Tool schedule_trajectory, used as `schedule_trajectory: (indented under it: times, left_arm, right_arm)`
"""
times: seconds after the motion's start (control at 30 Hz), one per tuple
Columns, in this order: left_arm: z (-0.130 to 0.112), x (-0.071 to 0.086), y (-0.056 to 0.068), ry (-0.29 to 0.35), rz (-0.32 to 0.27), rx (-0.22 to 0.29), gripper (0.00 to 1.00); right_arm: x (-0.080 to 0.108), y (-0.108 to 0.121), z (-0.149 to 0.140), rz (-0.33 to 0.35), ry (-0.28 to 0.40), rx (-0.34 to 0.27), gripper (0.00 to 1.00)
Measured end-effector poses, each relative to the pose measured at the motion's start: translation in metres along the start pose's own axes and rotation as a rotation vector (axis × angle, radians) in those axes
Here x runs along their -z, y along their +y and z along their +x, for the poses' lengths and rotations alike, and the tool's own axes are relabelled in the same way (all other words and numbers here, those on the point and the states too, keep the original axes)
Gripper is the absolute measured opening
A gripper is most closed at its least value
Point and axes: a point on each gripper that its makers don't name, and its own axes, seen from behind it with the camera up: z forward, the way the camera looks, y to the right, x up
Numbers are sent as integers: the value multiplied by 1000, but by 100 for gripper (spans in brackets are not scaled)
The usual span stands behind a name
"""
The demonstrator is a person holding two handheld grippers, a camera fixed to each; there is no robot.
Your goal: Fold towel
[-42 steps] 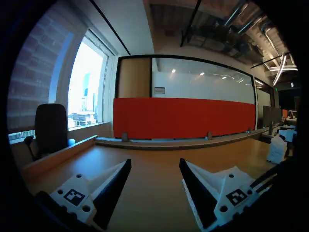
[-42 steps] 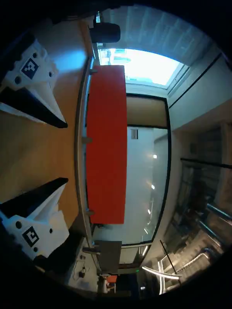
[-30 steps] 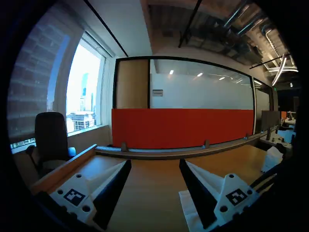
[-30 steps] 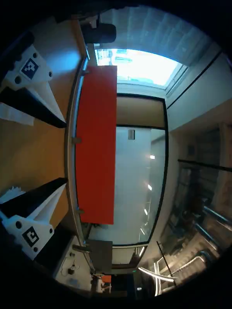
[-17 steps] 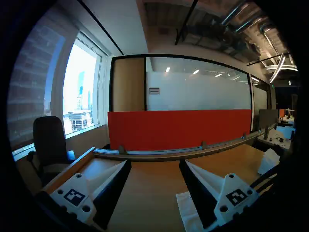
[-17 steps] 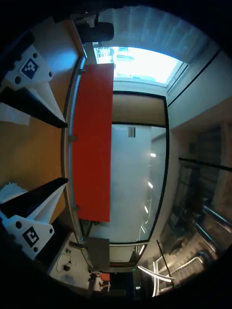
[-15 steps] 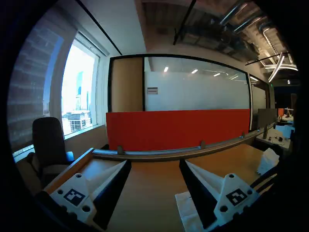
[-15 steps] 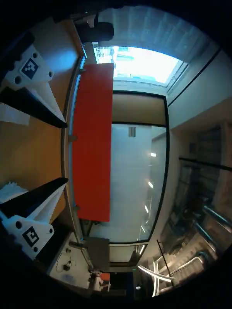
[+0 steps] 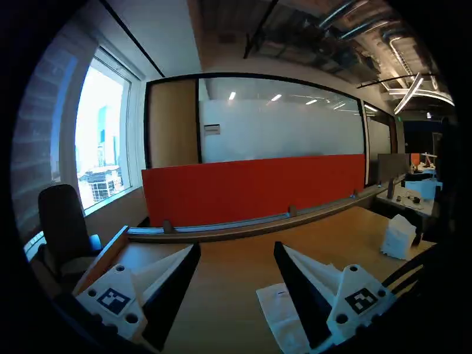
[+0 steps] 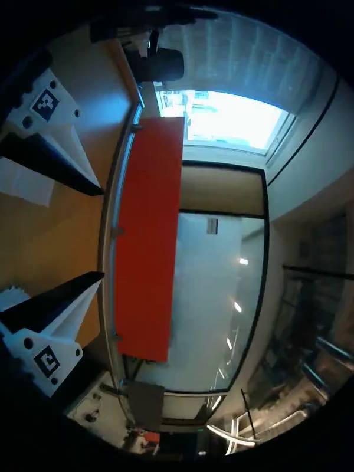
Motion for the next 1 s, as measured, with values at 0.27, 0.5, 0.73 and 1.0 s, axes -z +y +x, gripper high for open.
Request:
schedule_trajectory:
  times: [0.27,0.5,0.73,1.0]
  left_arm:
    - [-9,-1,12,-44,-69,-30,92]
    - [-17,-3,24,-87,-135,-64,92]
    - [-24,-2,40,-123,-210,-76,92]
    - [-33,-1,55,-157,-284,-102,92]
  right_arm:
    - [-4,-17,-7,76,-56,64,100]
    - [-4,-37,-18,173,-134,100,100]
    - [1,-51,-28,262,-175,155,100]
    - [6,-59,-34,330,-220,187,100]
